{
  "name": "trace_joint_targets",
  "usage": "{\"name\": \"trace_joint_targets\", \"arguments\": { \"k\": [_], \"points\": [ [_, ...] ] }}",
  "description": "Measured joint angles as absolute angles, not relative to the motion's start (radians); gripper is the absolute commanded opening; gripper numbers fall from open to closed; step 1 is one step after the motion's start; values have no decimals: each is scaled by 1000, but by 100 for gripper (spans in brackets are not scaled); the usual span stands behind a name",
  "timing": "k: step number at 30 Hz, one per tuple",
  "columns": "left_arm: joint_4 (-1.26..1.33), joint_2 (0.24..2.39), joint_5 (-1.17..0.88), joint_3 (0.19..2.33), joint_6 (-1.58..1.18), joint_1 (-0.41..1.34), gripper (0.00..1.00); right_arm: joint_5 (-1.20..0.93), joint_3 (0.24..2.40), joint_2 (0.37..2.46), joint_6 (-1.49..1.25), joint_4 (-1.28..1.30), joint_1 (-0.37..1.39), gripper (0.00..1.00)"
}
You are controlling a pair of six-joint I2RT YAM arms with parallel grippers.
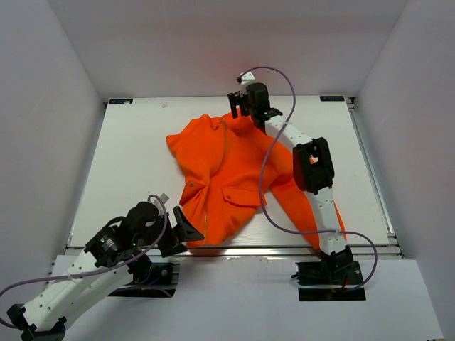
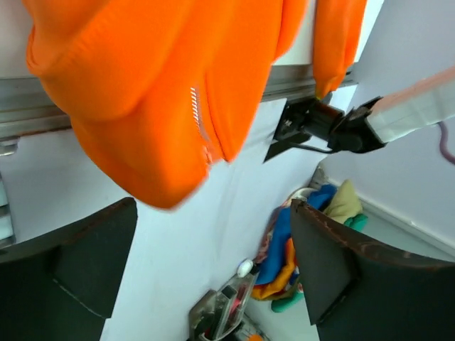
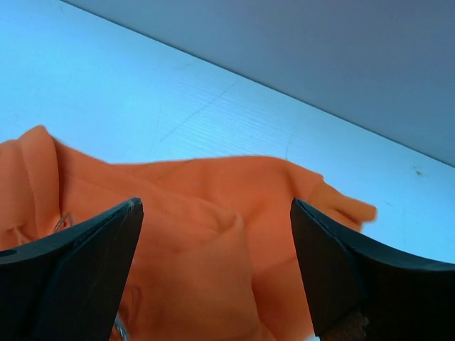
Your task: Zip up the jacket
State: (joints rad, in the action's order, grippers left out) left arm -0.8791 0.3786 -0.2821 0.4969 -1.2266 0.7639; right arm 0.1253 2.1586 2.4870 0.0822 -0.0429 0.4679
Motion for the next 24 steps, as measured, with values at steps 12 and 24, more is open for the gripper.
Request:
{"name": "trace_joint_targets", "arguments": {
  "k": [12,24],
  "points": [
    [-934,614,27,810,-1097,768,98,208,1814,1874,-102,102,428,89],
    [-937,1039,517,1365,-848,659,98,259,1032,1143,-344,275,247,89]
  ]
}}
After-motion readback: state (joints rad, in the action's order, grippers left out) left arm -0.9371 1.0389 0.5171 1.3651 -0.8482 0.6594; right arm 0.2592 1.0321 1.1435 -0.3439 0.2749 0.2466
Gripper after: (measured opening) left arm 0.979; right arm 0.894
